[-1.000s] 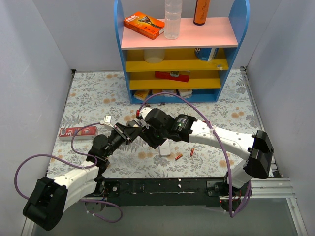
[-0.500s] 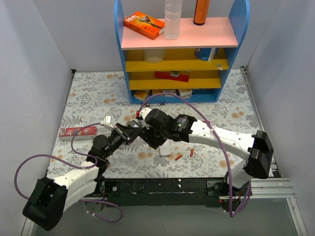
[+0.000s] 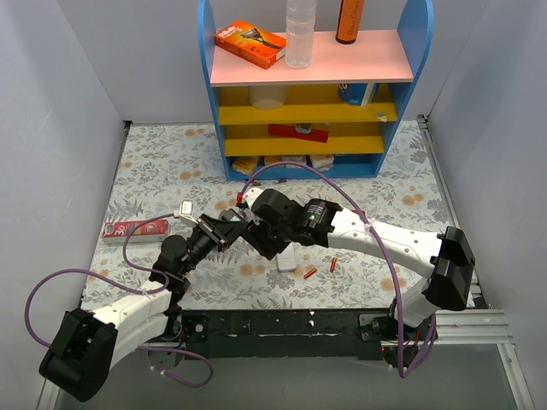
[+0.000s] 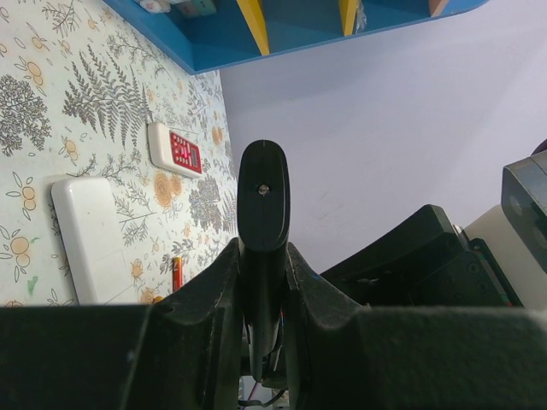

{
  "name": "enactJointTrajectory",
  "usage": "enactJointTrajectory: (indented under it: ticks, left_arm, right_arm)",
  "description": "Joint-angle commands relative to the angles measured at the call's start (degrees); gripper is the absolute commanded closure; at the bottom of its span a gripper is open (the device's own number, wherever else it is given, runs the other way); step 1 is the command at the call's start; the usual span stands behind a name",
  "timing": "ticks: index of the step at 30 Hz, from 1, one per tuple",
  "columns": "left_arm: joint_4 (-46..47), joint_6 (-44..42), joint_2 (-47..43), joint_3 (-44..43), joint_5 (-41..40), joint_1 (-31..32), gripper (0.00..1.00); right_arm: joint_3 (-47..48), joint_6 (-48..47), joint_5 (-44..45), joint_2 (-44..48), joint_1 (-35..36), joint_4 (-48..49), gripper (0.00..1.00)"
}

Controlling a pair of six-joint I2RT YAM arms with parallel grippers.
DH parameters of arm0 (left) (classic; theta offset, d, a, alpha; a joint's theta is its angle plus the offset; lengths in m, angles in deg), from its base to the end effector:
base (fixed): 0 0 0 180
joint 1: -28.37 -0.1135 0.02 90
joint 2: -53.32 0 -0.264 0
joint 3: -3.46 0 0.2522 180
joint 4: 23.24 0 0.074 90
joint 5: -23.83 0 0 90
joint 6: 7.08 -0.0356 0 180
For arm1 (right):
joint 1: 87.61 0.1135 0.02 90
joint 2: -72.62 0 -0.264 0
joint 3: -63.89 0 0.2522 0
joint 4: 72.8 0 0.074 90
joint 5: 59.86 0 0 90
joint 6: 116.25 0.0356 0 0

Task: Load the batteries into the remote control
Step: Load the battery cover into the remote control.

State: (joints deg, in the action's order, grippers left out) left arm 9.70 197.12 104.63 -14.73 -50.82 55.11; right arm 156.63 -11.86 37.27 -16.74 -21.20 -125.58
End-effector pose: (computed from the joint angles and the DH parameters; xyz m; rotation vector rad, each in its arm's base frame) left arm 0.1516 -0.0869 0.1814 -1.2017 1.6492 -1.9912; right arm 0.1401 0.3098 0.3093 -1.0374 2.2566 0.4775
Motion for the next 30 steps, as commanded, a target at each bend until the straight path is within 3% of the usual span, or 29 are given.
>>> enactJointTrajectory:
  ticks: [1, 30]
  left_arm:
    - [3.0, 4.4, -0.9, -0.1, 0.1, 0.1, 1.00]
    - [3.1, 4.8, -0.2, -0.6, 0.5, 0.2, 1.00]
  right_arm:
    - [1.5, -0.8, -0.3, 0.8, 0.3, 1.1, 0.48]
    - [5.8, -3.0, 0.4, -2.6, 1.1, -1.5, 0.51]
